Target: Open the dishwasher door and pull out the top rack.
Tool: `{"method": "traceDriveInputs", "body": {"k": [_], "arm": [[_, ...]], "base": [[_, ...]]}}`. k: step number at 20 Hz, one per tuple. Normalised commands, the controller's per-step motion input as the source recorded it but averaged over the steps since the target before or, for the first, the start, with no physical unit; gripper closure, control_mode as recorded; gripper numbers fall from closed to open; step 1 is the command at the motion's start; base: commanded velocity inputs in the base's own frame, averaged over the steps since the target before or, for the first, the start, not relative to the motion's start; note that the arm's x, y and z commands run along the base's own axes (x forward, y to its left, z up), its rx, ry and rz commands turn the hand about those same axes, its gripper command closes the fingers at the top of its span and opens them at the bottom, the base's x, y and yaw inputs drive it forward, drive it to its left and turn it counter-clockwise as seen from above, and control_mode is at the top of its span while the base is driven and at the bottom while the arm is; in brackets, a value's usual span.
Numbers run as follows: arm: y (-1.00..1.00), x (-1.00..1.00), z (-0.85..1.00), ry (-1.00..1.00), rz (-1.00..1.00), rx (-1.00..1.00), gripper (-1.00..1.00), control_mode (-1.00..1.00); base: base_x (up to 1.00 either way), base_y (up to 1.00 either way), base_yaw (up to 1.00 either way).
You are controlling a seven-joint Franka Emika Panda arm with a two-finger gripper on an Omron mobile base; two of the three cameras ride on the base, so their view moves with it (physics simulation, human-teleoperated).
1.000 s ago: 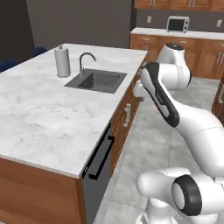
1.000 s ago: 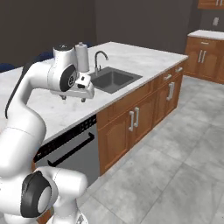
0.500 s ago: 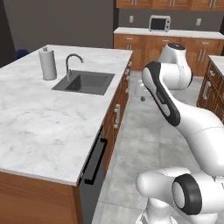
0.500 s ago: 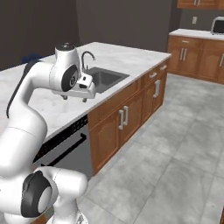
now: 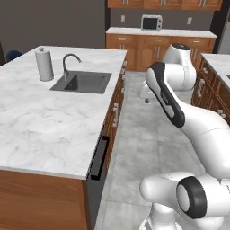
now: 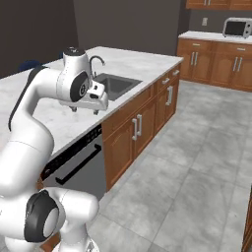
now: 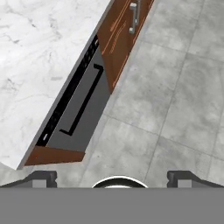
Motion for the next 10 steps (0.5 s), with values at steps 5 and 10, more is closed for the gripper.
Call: {"method": "traceDriveInputs", "body": {"k": [5, 10], "arm": [[0.0, 0.0, 0.0, 0.0, 0.0, 0.0, -1.0, 1.0], [0.02, -0.05, -0.21, 0.03, -0.04, 0.15, -1.0, -1.0]], "base": [[-0.46, 0.12, -0.11], [-0.11, 0.06, -0.02]]}}
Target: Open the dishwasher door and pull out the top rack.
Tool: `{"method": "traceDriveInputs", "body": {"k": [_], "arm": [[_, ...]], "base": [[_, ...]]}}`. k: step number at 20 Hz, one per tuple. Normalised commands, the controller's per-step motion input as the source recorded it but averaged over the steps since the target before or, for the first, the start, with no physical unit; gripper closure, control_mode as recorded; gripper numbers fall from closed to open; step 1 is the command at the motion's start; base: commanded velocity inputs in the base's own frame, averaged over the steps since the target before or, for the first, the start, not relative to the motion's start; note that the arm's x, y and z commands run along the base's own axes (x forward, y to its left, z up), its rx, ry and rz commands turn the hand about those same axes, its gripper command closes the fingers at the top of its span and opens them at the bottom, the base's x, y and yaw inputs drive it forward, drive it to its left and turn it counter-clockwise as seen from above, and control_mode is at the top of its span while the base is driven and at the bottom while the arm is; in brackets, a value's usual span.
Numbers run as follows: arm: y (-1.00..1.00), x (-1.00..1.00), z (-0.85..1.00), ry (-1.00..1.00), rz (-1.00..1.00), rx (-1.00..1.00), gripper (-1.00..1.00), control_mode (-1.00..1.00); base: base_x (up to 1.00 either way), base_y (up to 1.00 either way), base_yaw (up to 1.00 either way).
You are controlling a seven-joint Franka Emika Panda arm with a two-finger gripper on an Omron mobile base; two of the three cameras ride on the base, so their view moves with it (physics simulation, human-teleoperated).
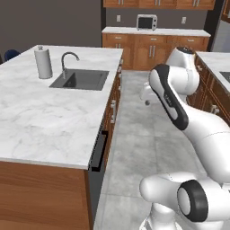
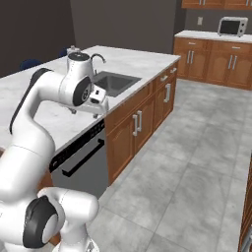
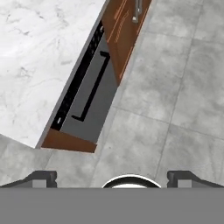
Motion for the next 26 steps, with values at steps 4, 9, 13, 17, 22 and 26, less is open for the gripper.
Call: {"method": "traceDriveInputs", "body": {"k": [4, 9, 13, 17, 22, 26], "arm": [[0.0, 0.04, -0.82, 0.03, -0.07, 0.41, -1.0, -1.0], [0.0, 0.07, -0.8, 0.01, -0.03, 0.39, -1.0, -1.0], [0.0, 0.1, -0.55, 0.0, -0.06, 0.25, -1.0, -1.0], [0.0, 0.27, -0.46, 0.0, -0.01, 0.15, -1.0, -1.0], [0.0, 0.32, -0.54, 0.09, 0.0, 0.18, -1.0, -1.0], [0.02, 0.32, -0.58, 0.15, 0.0, 0.19, -1.0, -1.0]], "base": [[0.0, 0.0, 0.0], [0.0, 0.0, 0.0], [0.0, 0.0, 0.0], [0.0, 0.0, 0.0], [0.0, 0.0, 0.0], [0.0, 0.0, 0.0]]}}
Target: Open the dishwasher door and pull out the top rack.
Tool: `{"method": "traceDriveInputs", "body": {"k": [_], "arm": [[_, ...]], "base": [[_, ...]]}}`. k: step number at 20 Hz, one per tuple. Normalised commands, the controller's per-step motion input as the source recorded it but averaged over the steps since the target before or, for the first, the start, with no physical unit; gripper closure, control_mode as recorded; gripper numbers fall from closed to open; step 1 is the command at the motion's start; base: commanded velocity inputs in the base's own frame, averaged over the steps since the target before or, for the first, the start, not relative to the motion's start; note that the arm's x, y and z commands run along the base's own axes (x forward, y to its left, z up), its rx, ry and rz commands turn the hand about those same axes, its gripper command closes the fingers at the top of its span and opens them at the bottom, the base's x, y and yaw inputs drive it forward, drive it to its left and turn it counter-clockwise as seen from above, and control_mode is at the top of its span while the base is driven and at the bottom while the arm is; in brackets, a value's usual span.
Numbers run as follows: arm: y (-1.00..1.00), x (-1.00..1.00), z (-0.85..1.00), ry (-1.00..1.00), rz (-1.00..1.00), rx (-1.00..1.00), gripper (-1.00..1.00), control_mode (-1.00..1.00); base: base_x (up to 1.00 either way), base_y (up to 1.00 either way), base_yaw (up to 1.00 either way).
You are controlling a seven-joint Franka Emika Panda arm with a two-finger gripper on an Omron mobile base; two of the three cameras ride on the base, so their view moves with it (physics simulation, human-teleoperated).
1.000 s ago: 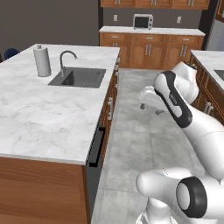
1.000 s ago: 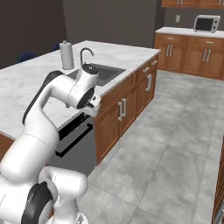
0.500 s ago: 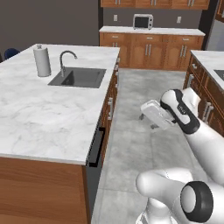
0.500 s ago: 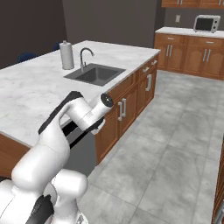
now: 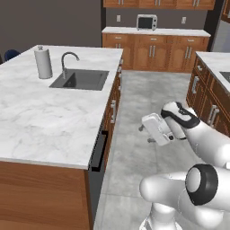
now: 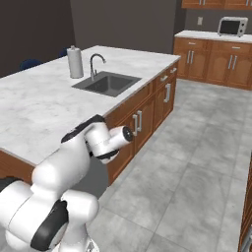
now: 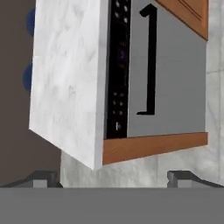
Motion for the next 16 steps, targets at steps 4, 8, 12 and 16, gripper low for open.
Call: {"method": "traceDriveInputs", "body": {"k": [4, 8, 12, 16], "arm": [[0.1, 0.25, -0.53, 0.15, 0.0, 0.2, -1.0, -1.0], [0.19, 0.18, -0.47, 0.12, 0.0, 0.21, -1.0, -1.0], [0.33, 0.27, -0.54, 0.09, -0.01, 0.21, -1.0, -1.0], [0.26, 0.26, -0.48, 0.06, -0.01, 0.17, -1.0, -1.0]], "base": [[0.0, 0.0, 0.0], [0.0, 0.0, 0.0], [0.0, 0.0, 0.0], [0.0, 0.0, 0.0]]}}
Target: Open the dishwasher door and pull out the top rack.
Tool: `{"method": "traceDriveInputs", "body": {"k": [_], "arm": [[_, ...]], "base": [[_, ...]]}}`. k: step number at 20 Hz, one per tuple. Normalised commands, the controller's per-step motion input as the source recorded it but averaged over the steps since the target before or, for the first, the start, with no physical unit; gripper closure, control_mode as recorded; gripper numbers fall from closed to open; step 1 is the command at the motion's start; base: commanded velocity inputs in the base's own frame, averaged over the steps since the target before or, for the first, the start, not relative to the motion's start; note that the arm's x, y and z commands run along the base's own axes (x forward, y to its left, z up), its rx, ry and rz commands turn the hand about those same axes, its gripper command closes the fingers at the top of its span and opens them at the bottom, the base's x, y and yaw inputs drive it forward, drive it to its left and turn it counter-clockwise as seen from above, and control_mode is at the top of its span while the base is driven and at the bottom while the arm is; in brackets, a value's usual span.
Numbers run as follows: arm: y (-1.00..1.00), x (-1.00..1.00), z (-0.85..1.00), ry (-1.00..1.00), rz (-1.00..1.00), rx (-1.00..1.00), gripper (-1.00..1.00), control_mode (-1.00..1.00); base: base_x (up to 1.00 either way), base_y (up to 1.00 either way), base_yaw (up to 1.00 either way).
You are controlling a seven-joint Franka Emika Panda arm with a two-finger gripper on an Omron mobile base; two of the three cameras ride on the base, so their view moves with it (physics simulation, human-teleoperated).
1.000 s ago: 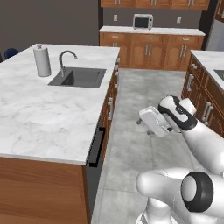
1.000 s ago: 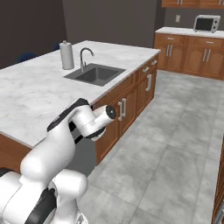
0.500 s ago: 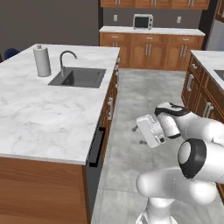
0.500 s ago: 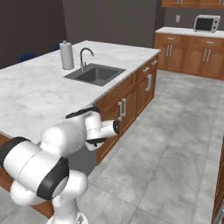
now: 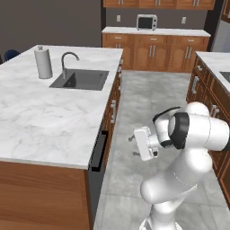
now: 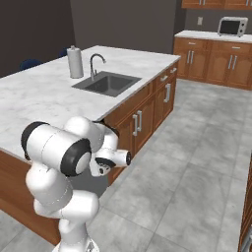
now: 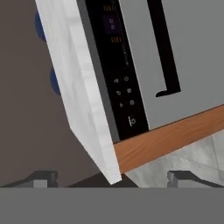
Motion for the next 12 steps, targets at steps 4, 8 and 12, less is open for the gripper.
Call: {"method": "traceDriveInputs", "body": {"k": [4, 8, 12], "arm": [[0.19, 0.32, -0.43, 0.04, -0.01, 0.13, -1.0, -1.0], [0.2, 0.33, -0.36, 0.01, 0.0, 0.08, -1.0, -1.0], [0.3, 0.34, -0.25, 0.0, 0.0, 0.01, -1.0, -1.0]], "base": [[0.0, 0.0, 0.0], [0.0, 0.0, 0.0], [0.0, 0.0, 0.0]]}}
